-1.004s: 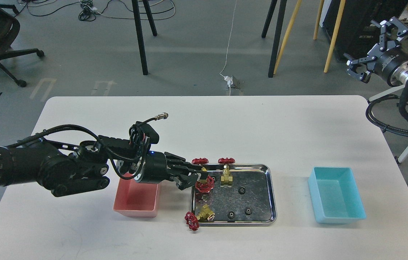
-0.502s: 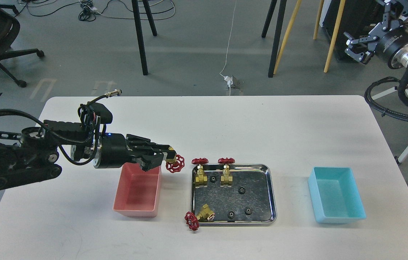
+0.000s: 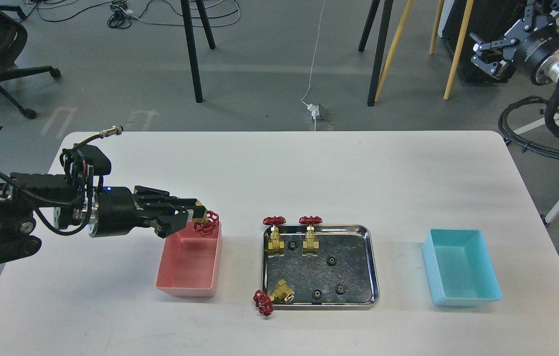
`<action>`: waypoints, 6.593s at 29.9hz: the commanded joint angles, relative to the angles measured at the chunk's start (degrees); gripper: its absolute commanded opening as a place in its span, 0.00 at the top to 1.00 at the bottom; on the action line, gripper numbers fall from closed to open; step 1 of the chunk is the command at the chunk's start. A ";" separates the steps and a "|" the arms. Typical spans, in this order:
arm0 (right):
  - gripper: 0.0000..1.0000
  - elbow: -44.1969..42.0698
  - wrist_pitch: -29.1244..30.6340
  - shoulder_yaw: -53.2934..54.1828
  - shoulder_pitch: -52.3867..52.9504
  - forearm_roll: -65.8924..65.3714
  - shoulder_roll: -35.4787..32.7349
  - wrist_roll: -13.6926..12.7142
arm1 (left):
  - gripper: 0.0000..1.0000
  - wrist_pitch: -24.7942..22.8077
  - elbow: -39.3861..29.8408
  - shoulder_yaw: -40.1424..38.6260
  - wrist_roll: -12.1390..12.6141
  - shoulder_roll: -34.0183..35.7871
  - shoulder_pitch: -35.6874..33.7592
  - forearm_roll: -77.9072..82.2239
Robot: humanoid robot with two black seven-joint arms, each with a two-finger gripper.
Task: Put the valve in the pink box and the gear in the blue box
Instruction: 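Lift the valve with the left gripper and carry it over the pink bin, then lower the valve into the pink bin and open the left gripper, then raise the left arm away and reach the right gripper toward the tray, then lower the right gripper onto the small dark gear in the tray and grasp it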
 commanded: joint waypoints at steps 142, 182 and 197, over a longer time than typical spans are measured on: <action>0.37 56.17 0.00 -62.93 8.79 -76.99 11.16 -5.01 | 0.18 -16.68 14.25 -49.59 0.00 -27.54 14.17 -54.21; 0.53 53.09 0.00 -64.86 8.09 -77.26 14.86 -5.63 | 0.18 -17.03 14.60 -49.59 0.00 -27.28 16.19 -54.21; 0.52 54.49 0.00 -64.95 10.02 -76.99 14.77 -5.63 | 0.17 -17.03 14.60 -49.59 0.00 -27.28 16.19 -54.21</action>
